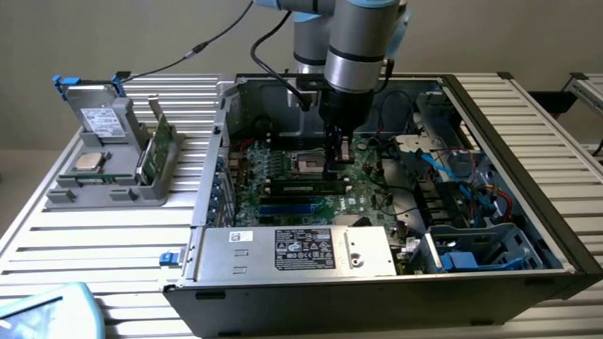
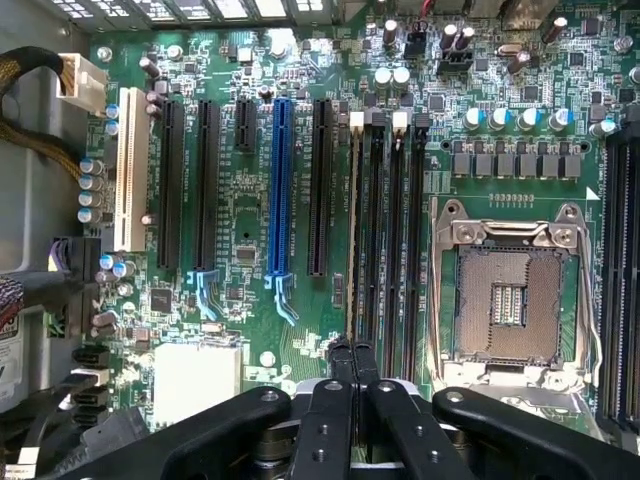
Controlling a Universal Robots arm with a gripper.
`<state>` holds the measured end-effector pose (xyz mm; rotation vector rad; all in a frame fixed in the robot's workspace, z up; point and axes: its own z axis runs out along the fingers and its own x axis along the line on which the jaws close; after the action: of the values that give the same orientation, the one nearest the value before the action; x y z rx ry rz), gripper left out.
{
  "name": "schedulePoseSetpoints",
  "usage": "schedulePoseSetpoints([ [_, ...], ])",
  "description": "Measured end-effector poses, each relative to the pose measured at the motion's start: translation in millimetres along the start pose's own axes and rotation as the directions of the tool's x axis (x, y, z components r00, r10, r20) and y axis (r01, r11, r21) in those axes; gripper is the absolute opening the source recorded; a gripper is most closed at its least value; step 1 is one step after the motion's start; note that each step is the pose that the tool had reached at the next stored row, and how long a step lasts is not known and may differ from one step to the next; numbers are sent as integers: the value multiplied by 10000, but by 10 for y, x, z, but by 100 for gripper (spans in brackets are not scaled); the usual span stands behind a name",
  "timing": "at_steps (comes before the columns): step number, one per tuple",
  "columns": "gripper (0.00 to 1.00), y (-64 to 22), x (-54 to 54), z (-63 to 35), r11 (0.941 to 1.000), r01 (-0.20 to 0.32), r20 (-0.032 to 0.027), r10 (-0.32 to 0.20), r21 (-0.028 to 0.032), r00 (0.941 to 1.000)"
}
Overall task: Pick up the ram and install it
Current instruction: 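Press down the ram until it locks into place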
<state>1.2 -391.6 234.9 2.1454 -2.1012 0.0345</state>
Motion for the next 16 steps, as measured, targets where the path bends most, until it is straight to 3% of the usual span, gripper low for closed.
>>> schedulePoseSetpoints([
  [16,11,-7,-9,81,10000,0,-4,0,-1,10000],
])
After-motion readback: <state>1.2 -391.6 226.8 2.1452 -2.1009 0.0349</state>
